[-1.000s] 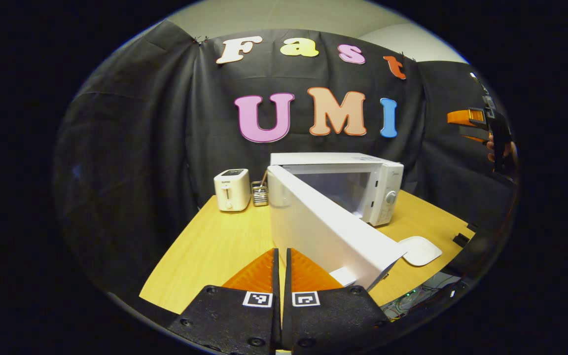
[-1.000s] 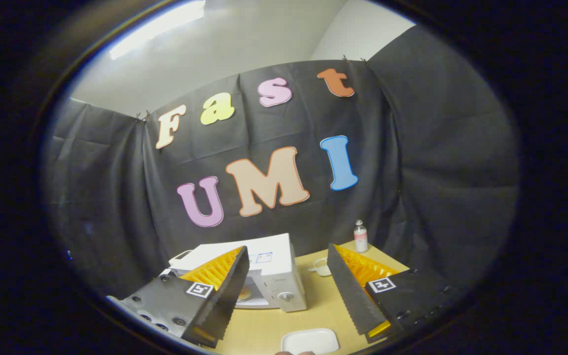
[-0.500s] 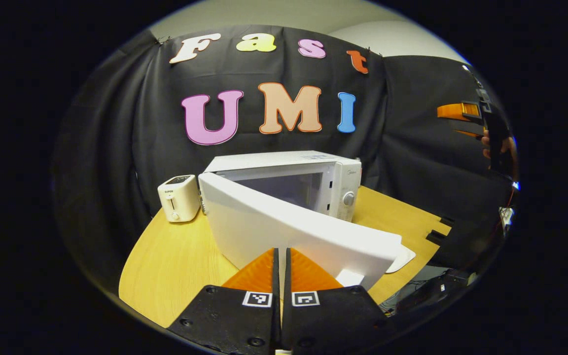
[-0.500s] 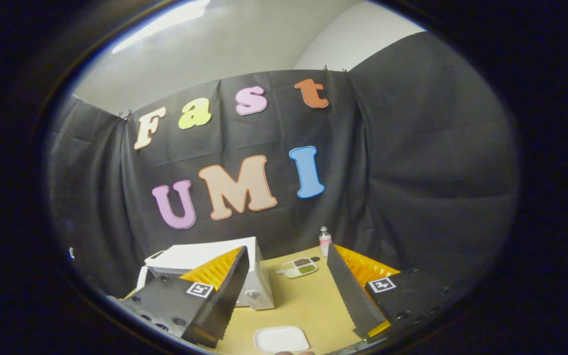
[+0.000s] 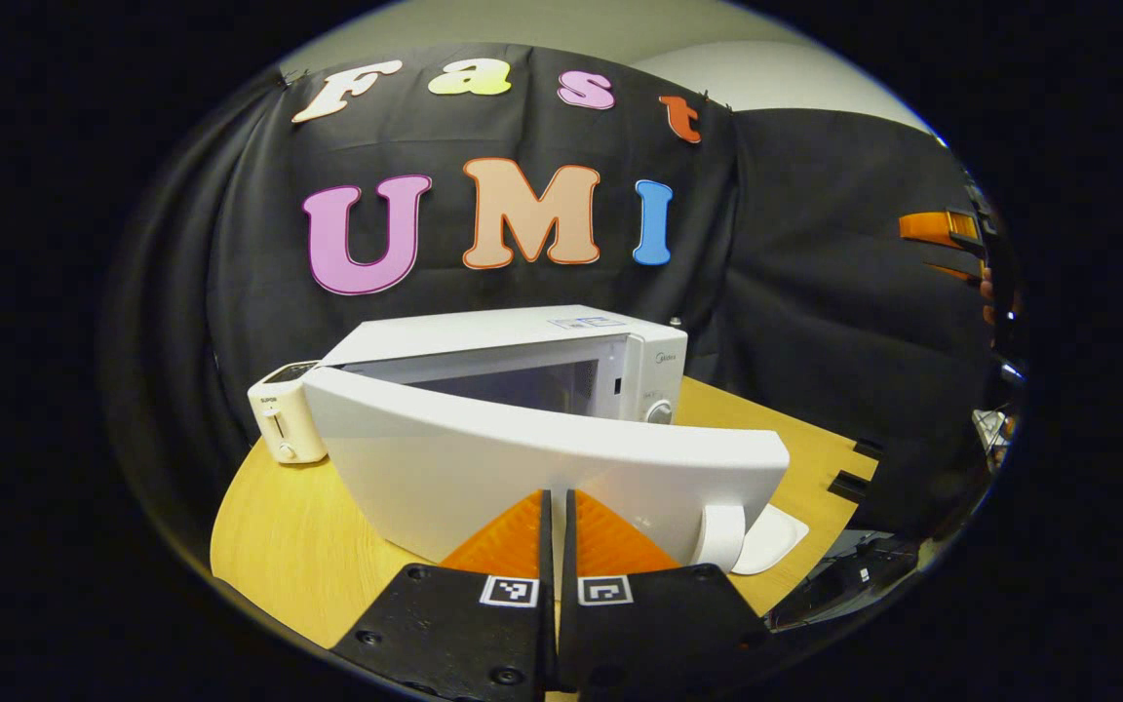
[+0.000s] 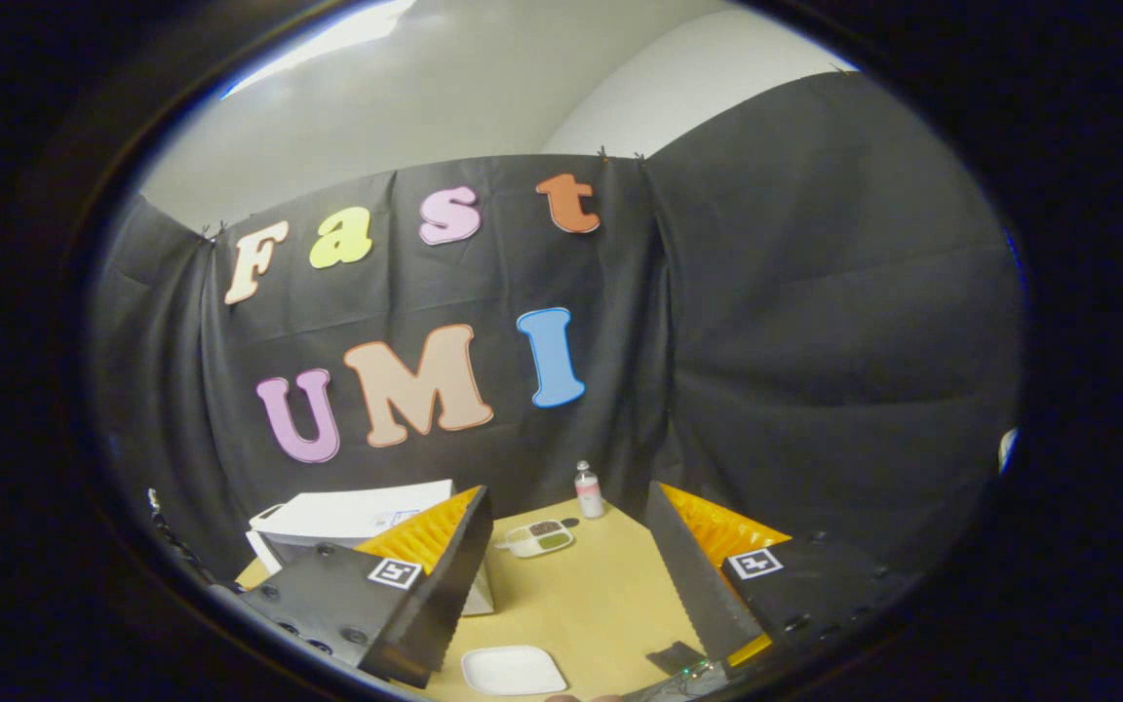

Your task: Open the microwave oven with the left hand, put the food in, and close the microwave oven.

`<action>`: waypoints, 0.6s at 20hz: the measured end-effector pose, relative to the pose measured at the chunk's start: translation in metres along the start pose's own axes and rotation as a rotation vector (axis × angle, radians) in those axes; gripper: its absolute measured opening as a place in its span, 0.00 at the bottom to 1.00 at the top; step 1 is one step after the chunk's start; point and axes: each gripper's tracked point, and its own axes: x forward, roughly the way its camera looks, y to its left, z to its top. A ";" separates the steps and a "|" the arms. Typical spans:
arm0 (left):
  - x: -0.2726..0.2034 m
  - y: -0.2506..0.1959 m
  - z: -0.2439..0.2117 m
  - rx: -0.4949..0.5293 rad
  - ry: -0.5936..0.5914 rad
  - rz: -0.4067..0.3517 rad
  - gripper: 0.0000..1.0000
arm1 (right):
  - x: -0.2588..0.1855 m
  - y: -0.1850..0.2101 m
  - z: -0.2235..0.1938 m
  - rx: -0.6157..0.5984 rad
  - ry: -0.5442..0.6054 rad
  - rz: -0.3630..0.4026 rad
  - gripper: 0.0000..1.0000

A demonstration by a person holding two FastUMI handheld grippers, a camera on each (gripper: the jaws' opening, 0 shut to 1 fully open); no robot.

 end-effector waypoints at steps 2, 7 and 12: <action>0.010 -0.001 0.000 -0.004 0.007 -0.006 0.01 | 0.000 -0.005 0.005 -0.004 -0.008 -0.011 0.87; 0.034 -0.007 0.005 0.005 0.012 -0.013 0.01 | 0.003 -0.016 0.009 -0.013 -0.007 -0.028 0.87; 0.060 -0.008 0.006 0.015 0.022 -0.001 0.01 | 0.008 -0.022 0.016 -0.031 -0.004 -0.028 0.87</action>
